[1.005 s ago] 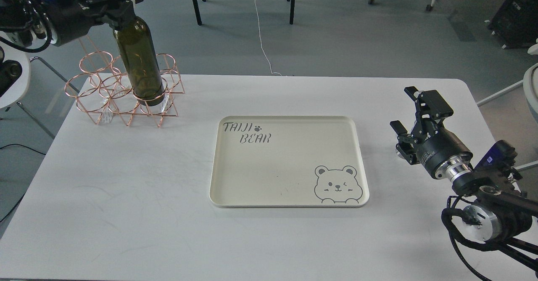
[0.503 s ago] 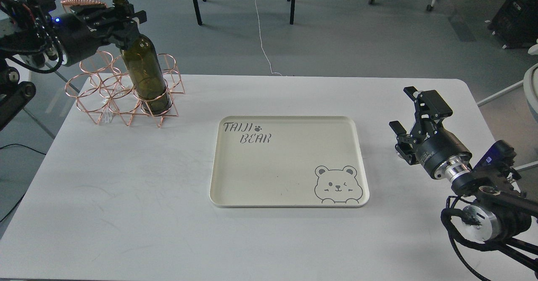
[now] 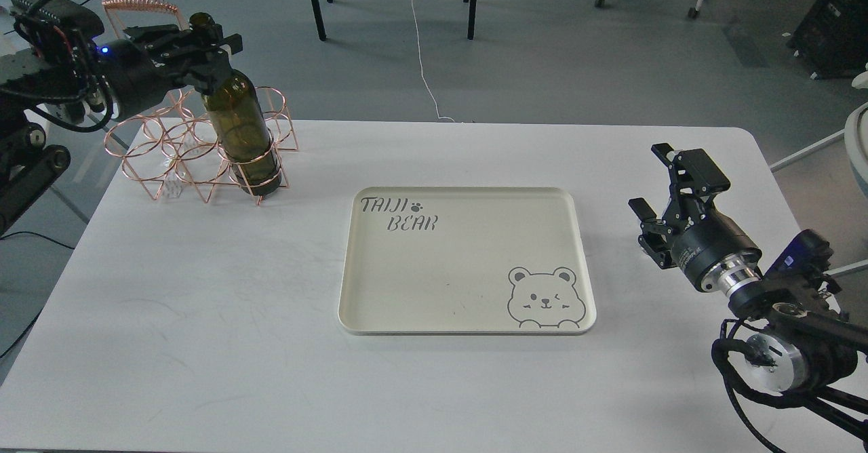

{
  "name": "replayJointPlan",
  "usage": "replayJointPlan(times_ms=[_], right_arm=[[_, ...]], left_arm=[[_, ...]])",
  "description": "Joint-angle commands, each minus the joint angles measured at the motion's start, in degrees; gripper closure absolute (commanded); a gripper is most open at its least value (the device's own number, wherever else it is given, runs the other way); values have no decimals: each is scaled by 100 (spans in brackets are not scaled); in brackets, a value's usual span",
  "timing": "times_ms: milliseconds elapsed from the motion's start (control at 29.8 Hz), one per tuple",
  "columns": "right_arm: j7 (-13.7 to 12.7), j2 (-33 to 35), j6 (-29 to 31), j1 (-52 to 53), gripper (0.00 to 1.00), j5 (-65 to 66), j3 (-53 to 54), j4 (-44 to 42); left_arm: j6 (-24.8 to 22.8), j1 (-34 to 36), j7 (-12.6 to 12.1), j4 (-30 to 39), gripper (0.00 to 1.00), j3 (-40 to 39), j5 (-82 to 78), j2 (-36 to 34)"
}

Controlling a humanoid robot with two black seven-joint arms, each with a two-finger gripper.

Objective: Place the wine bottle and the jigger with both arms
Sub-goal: 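Open the left gripper and withdraw it from the bottle neck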

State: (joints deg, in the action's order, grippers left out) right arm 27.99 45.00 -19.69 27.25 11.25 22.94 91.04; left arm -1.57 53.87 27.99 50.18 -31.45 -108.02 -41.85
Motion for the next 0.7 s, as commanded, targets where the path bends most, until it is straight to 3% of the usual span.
replayJointPlan(times_ms=[0, 235, 302, 335, 402, 503, 670], right_arm=[[1, 0, 0, 0, 1, 0, 0, 2], [1, 0, 0, 0, 1, 0, 0, 19], [1, 0, 0, 0, 1, 0, 0, 19], [1, 0, 0, 0, 1, 0, 0, 19], [1, 0, 0, 0, 1, 0, 0, 19], [1, 0, 0, 0, 1, 0, 0, 19], [1, 0, 0, 0, 1, 0, 0, 19]], left_arm=[[-1, -8, 1, 0, 65, 34, -17, 1], [-1, -17, 1, 0, 62, 34, -9, 1], [-1, -17, 1, 0, 55, 34, 0, 1], [-1, -17, 1, 9, 44, 8, 26, 1], [-1, -17, 1, 9, 10, -19, 210, 1], [-10, -26, 1, 18, 2, 43, 492, -51], [-28, -166, 1, 140, 2, 43, 528, -244]])
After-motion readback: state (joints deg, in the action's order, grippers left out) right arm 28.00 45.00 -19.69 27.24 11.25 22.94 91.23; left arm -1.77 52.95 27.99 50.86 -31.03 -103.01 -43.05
